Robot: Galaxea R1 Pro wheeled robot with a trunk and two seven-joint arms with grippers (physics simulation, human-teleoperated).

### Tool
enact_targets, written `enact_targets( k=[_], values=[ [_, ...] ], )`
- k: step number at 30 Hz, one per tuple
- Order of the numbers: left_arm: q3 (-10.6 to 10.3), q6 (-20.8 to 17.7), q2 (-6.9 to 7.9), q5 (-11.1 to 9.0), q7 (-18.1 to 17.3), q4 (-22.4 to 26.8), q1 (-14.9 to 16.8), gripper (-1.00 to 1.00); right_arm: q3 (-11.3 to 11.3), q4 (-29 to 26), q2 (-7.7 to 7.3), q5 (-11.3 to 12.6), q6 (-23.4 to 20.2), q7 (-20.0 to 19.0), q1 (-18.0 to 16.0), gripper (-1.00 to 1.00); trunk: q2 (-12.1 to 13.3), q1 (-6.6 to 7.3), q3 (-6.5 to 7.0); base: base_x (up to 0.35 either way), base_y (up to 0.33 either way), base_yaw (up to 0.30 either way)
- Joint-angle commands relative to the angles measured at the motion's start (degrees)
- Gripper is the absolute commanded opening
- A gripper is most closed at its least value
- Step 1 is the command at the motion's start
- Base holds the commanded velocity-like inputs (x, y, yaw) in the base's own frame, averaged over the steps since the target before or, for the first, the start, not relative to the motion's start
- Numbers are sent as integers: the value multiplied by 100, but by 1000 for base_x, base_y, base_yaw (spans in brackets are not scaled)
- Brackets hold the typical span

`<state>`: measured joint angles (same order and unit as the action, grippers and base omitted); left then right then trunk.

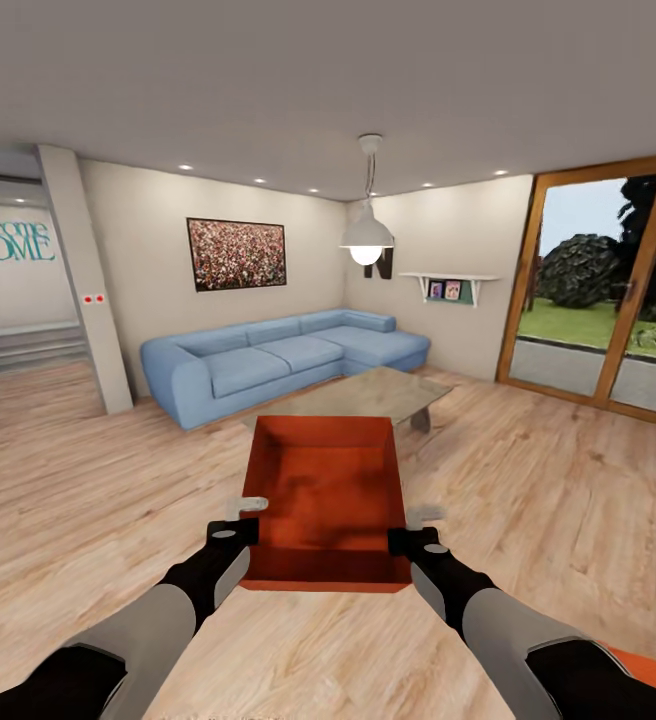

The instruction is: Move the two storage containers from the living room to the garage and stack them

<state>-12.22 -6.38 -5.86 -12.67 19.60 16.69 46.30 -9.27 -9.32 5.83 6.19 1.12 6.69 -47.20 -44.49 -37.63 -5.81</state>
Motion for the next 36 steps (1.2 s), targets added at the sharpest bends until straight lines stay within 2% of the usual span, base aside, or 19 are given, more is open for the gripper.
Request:
enact_targets(
  k=[1,36],
  values=[
    [299,23,6,131,70,41,10,-100,-14,16,-3,101,11,34,1,-100,-8,-1,-10,0,0,273],
    [299,40,6,132,70,45,7,-100,-14,17,-3,85,11,34,1,-100,-8,-1,-10,0,0,273]
  ],
)
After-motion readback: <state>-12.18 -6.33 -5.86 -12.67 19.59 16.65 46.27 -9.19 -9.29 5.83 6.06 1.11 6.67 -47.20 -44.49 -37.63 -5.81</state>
